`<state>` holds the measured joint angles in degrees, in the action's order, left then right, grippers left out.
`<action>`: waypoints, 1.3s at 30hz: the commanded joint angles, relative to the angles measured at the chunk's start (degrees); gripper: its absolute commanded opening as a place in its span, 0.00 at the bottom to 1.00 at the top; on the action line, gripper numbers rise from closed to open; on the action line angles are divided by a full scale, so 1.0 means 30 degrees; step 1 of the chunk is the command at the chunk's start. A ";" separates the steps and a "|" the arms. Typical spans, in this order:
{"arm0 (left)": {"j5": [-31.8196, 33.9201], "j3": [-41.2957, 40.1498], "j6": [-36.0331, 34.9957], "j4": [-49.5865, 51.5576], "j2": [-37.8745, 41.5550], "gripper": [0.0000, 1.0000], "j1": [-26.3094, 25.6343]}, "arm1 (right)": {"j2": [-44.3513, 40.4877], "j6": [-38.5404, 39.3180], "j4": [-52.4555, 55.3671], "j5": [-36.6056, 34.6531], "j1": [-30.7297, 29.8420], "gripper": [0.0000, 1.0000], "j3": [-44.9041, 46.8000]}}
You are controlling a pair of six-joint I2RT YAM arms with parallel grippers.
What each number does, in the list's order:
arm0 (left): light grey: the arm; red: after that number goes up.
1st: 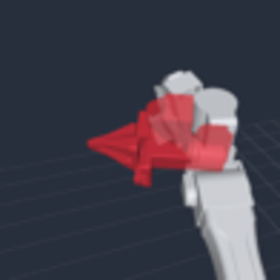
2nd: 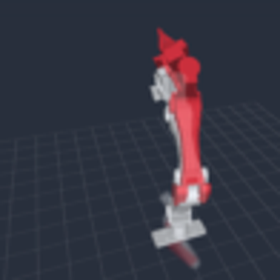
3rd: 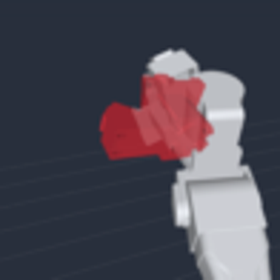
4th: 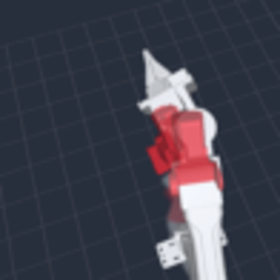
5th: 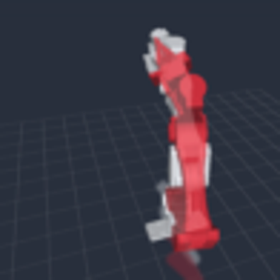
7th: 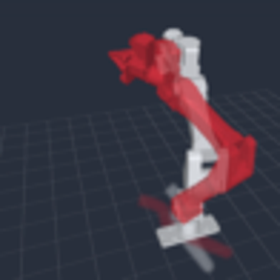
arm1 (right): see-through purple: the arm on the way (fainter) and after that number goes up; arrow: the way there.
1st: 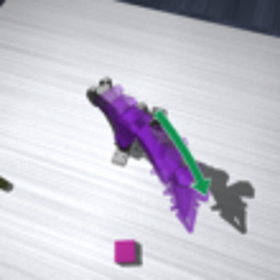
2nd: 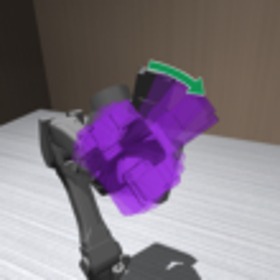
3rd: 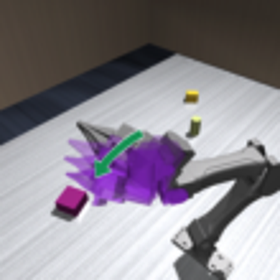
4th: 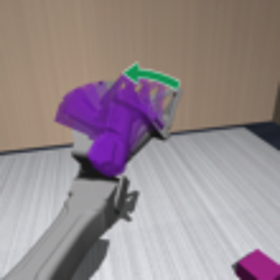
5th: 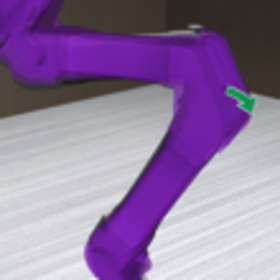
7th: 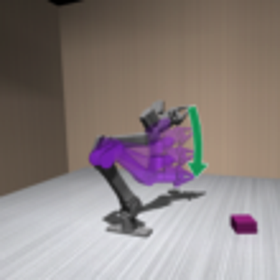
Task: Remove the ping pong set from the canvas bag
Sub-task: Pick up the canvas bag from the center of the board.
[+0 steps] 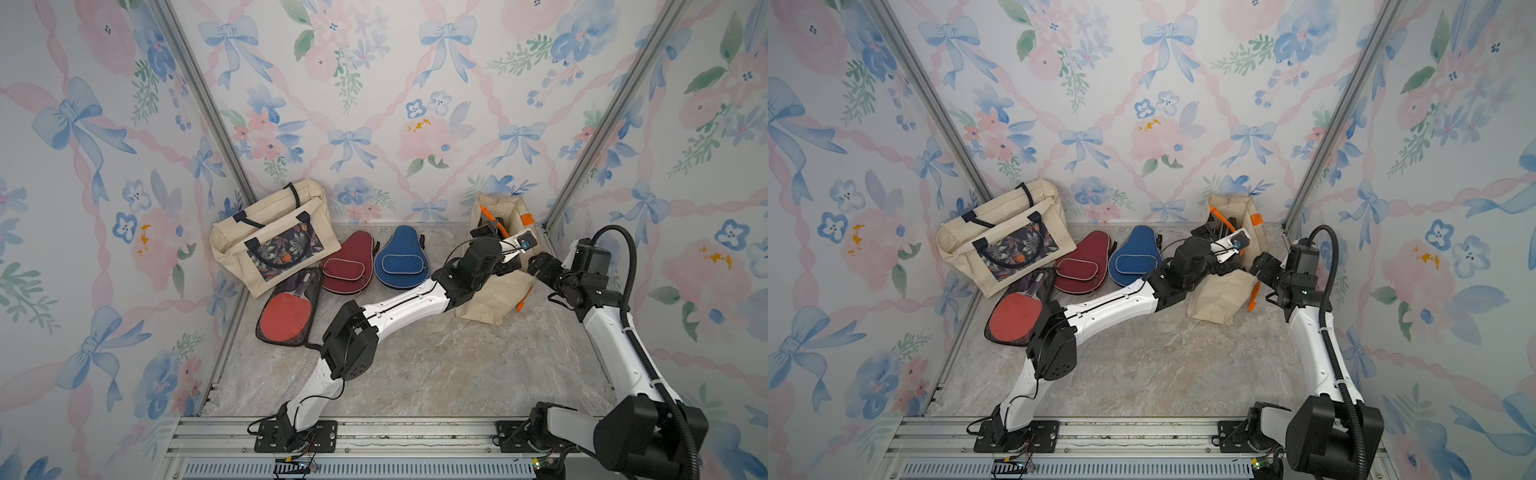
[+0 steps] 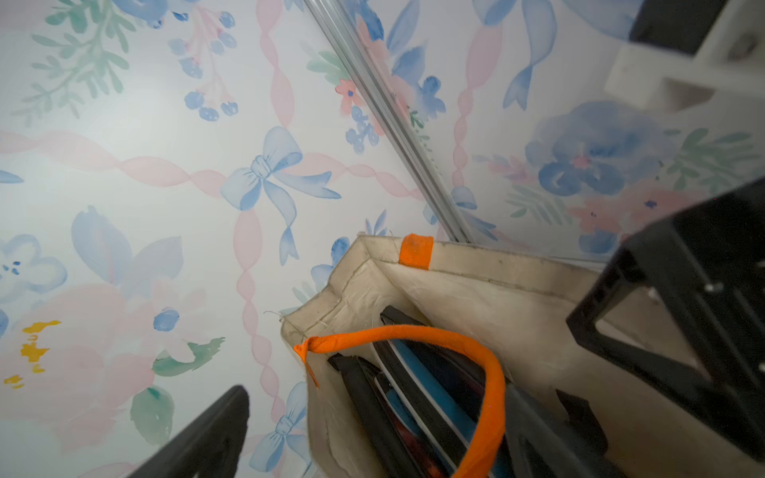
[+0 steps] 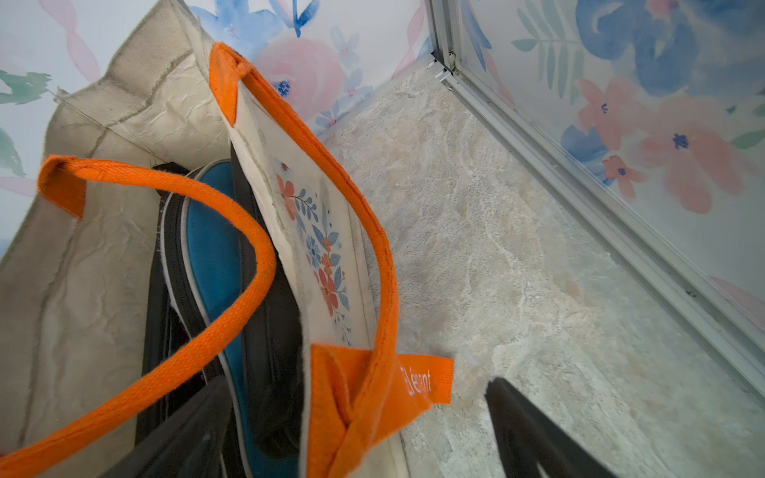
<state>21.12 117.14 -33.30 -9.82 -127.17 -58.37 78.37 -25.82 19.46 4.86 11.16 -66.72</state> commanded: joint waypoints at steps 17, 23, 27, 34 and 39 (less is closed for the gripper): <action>0.1294 0.3257 -0.5048 0.7058 -0.1419 0.94 0.0647 | 0.0981 -0.0116 -0.0467 0.2012 -0.0417 0.36 0.1117; 0.1169 0.3219 -0.5275 0.8354 -0.1482 0.94 0.0656 | 0.0665 0.0026 -0.0650 0.1390 -0.1050 0.09 0.1246; 0.1226 0.3229 -0.6014 0.8947 -0.1780 0.95 0.0579 | 0.0411 -0.0100 -0.0972 0.1370 -0.1239 0.00 0.1369; 0.0807 0.2459 -0.5887 0.9365 -0.1168 0.94 0.0499 | 0.0303 -0.0027 -0.1060 0.1254 -0.1256 0.00 0.1328; 0.0904 0.1288 -0.6357 0.9341 -0.0342 0.95 -0.0021 | 0.0320 -0.0244 -0.1461 0.1381 -0.1074 0.00 0.1612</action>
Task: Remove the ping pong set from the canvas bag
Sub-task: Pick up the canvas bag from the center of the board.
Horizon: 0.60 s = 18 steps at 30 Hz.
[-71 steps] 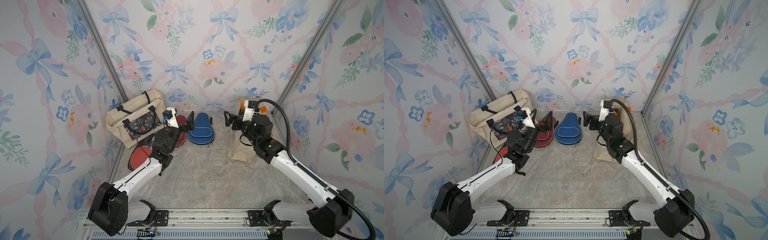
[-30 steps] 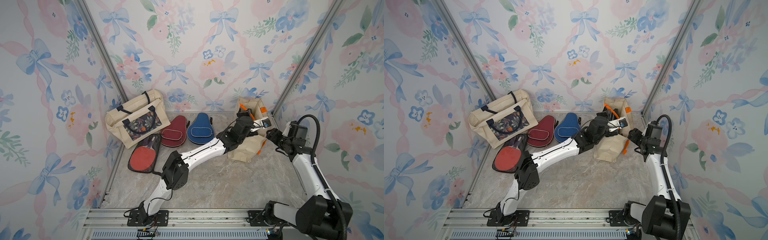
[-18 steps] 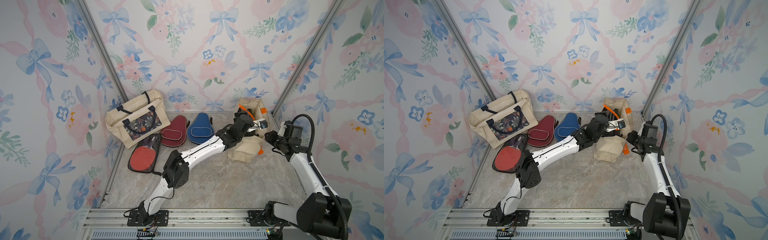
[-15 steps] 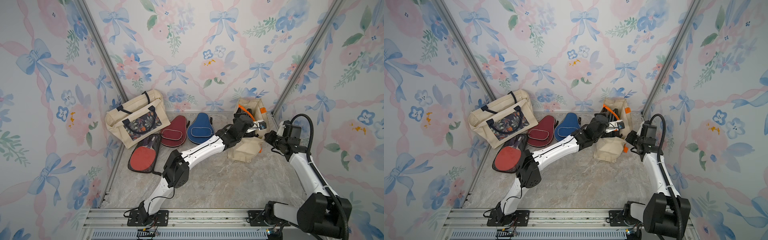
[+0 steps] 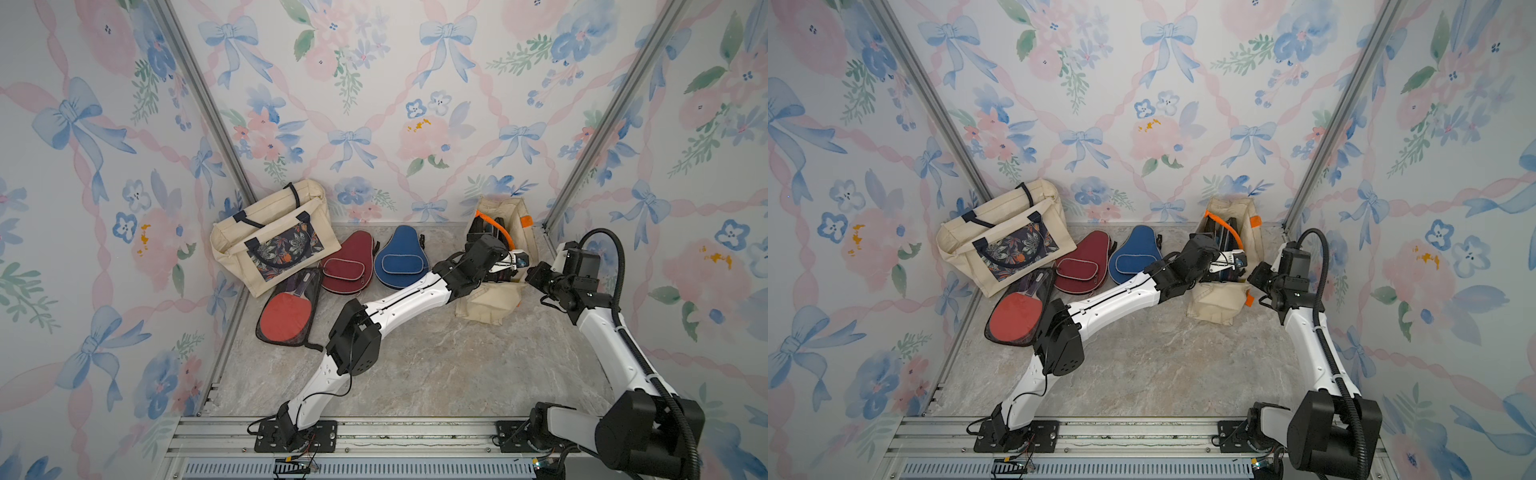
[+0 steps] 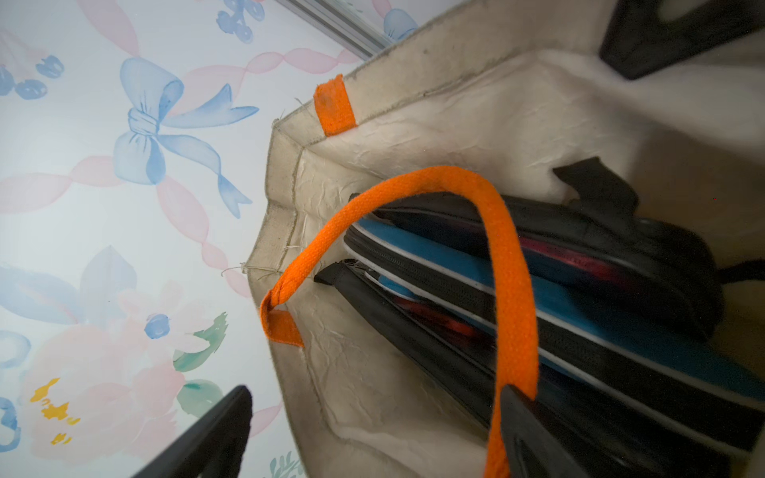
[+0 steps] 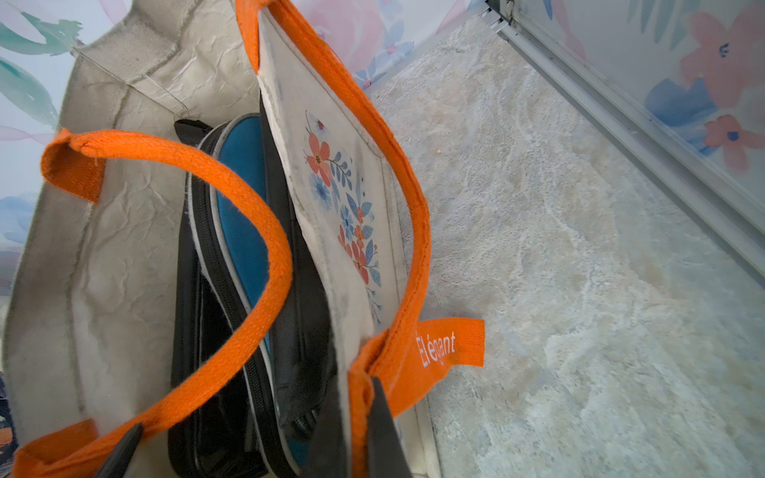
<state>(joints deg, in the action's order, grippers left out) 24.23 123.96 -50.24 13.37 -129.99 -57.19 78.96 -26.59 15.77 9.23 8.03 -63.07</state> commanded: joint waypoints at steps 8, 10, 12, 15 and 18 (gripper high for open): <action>-0.0235 -0.2567 -0.1116 0.1630 0.1470 0.96 -0.0714 | 0.0165 -0.0226 -0.0416 0.0301 0.0227 0.00 0.0289; 0.0259 -0.1774 -0.1408 0.1636 0.0710 0.95 -0.0552 | 0.0145 -0.0313 -0.0509 0.0381 0.0223 0.00 0.0309; 0.0376 -0.1011 -0.1498 0.1644 0.0037 0.93 -0.0344 | 0.0052 -0.0381 -0.0567 0.0393 0.0196 0.00 0.0323; 0.0658 -0.0031 -0.1642 0.1658 -0.0898 0.92 -0.0084 | -0.0138 -0.0342 -0.0518 0.0380 0.0197 0.00 0.0321; 0.1022 0.1214 -0.1804 0.1632 -0.2022 0.88 -0.0024 | -0.0333 -0.0296 -0.0583 0.0386 0.0201 0.00 0.0350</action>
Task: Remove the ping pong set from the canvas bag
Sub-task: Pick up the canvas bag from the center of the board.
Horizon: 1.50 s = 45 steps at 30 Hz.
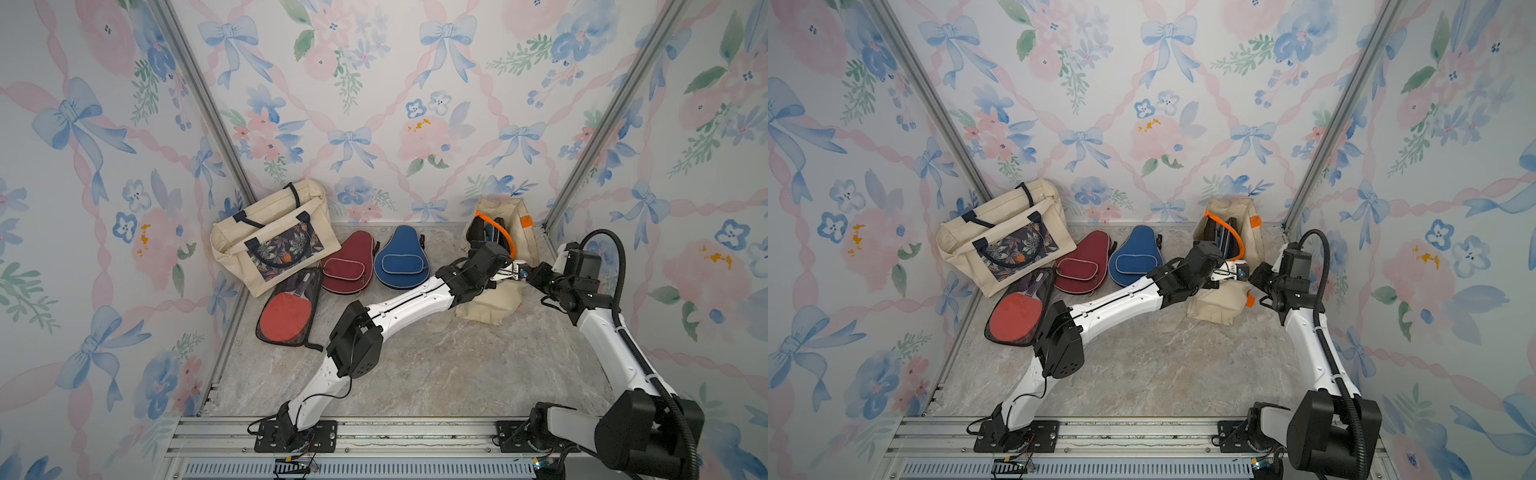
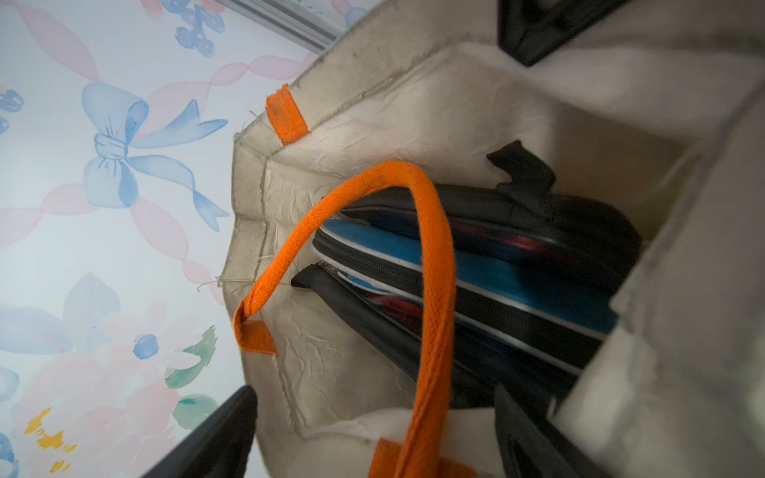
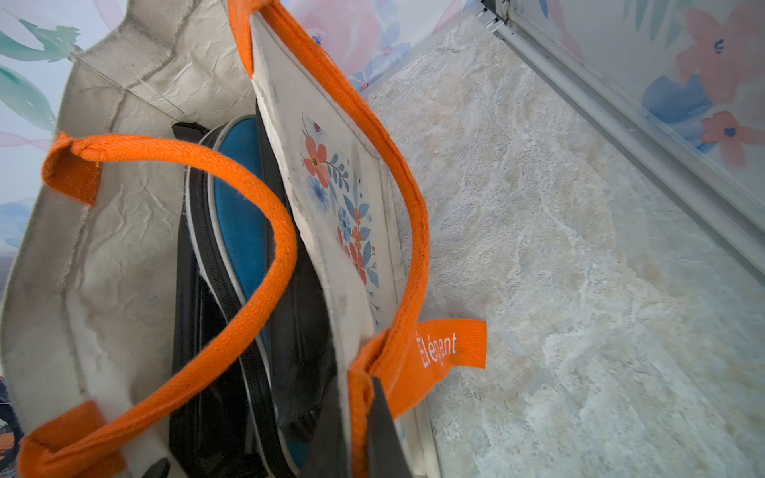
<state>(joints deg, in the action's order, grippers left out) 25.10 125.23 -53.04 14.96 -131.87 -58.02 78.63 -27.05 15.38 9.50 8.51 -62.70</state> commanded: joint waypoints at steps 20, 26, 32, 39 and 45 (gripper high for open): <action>0.3670 0.6656 0.6633 -0.2072 -0.2971 0.63 0.1210 | -0.0740 -0.0304 -0.1036 0.0262 -0.0101 0.00 0.0748; 0.5988 0.5808 1.0232 -0.2119 -0.1884 0.69 0.1766 | -0.0861 -0.0344 -0.1169 0.0233 -0.0104 0.00 0.0868; 0.6060 0.1966 1.4126 -0.3063 0.1375 0.77 0.2985 | -0.0797 -0.0428 -0.1313 0.0292 -0.0170 0.00 0.1007; 0.5924 -0.2778 1.7722 -0.3584 0.4934 0.85 0.4018 | -0.0698 -0.0549 -0.1491 0.0379 -0.0316 0.00 0.1007; 0.4463 -0.5286 1.9065 -0.4347 0.6955 0.87 0.4484 | -0.0663 -0.0560 -0.1544 0.0325 -0.0620 0.00 0.0863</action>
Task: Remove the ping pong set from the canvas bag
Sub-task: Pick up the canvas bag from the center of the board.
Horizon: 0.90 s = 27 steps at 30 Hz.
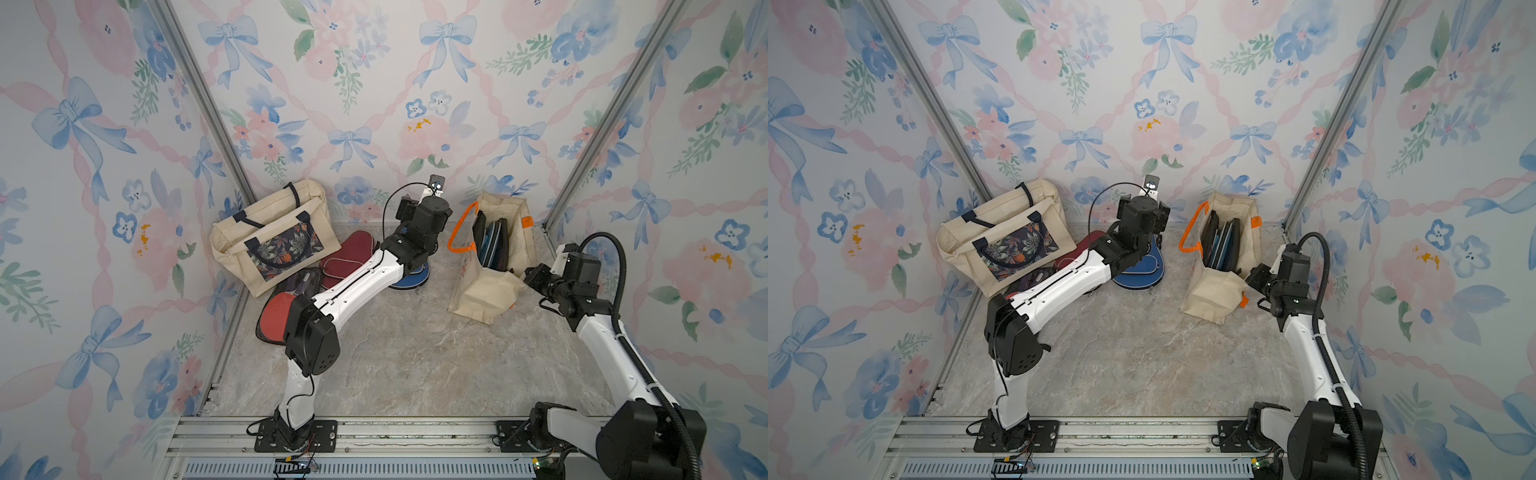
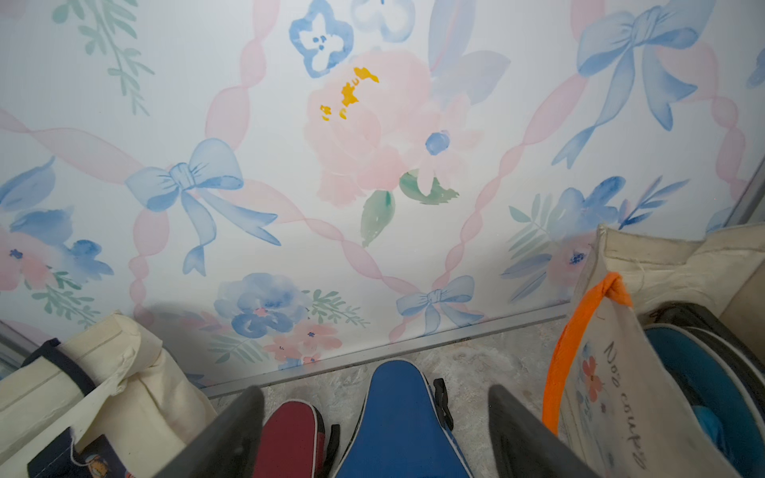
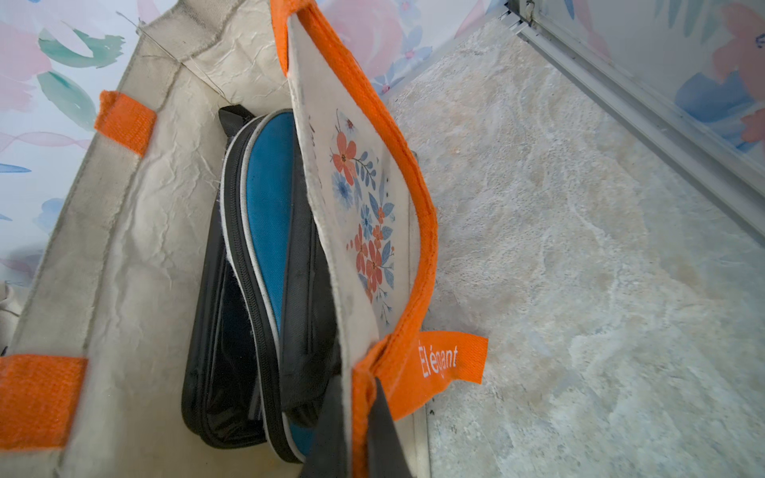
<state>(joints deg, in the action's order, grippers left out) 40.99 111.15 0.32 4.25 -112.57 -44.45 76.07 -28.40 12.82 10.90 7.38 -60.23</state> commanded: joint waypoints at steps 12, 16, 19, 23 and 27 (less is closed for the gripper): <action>-0.7352 0.0822 0.3451 -0.0741 -0.2057 0.92 -0.0039 | 0.0178 0.0294 -0.0336 0.0118 -0.0860 0.00 -0.0344; -0.8555 0.2108 0.3820 -0.0743 -0.3839 0.92 -0.0348 | 0.0105 0.0517 -0.0120 0.0076 -0.1233 0.00 -0.0546; -0.8944 0.3394 0.4167 -0.0720 -0.5078 0.92 -0.0593 | 0.0139 0.0719 0.0047 -0.0117 -0.1654 0.00 -0.0653; -0.9335 0.5070 0.4603 -0.0707 -0.6431 0.92 -0.0625 | 0.0058 0.0997 0.0366 -0.0639 -0.2384 0.00 -0.0538; -0.9433 0.6188 0.5013 -0.0656 -0.7525 0.90 -0.0487 | 0.0008 0.1441 0.0873 -0.1222 -0.3297 0.00 -0.0527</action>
<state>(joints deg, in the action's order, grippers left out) 13.80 127.11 13.47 2.79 -133.36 -46.35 75.85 -25.91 12.67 8.14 -0.71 -60.84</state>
